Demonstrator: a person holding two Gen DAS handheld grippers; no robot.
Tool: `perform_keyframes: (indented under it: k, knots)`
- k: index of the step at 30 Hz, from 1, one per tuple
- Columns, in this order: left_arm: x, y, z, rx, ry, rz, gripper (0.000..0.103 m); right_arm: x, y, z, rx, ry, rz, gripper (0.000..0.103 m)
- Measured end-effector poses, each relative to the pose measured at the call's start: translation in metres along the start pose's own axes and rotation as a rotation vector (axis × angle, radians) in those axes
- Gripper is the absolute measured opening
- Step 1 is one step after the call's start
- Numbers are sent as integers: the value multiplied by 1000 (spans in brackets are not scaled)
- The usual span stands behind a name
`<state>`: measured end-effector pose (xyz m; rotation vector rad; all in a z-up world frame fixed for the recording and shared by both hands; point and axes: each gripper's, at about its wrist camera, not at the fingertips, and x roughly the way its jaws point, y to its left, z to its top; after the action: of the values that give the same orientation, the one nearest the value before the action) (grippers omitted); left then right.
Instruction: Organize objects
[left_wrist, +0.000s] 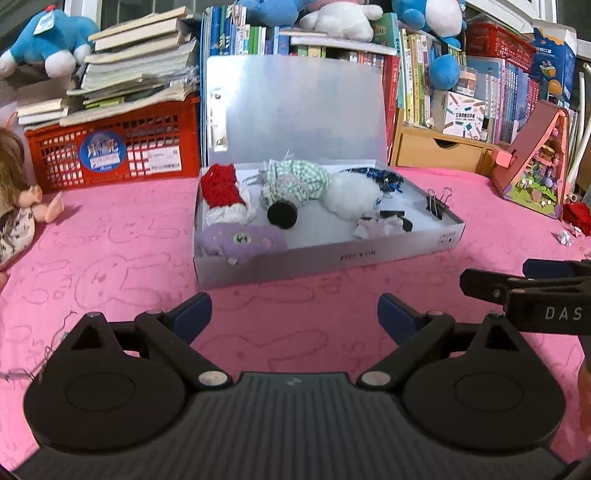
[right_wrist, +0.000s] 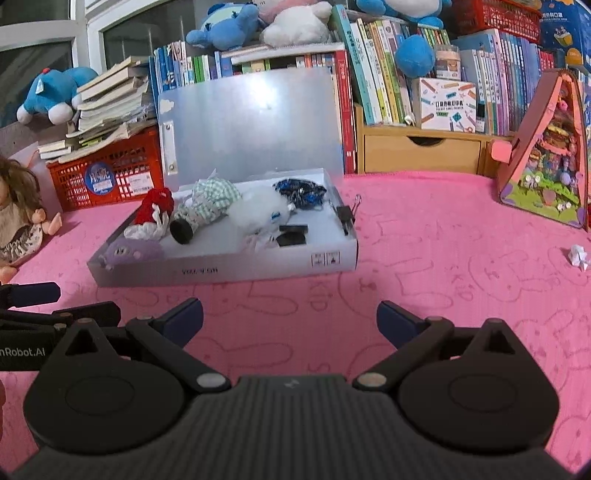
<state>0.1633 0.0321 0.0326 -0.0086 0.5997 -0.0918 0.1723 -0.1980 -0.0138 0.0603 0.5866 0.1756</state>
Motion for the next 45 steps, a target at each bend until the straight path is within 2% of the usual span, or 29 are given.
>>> perform_keyframes:
  k: [22, 33, 45]
  knots:
    - [17, 4, -29, -2, 48, 36, 98, 12, 10, -33, -57, 84, -28, 103]
    - [23, 3, -31, 5, 73, 45, 103, 15, 15, -34, -90, 99, -50, 103]
    - [24, 3, -31, 9, 79, 50, 103, 16, 16, -34, -92, 101, -53, 103]
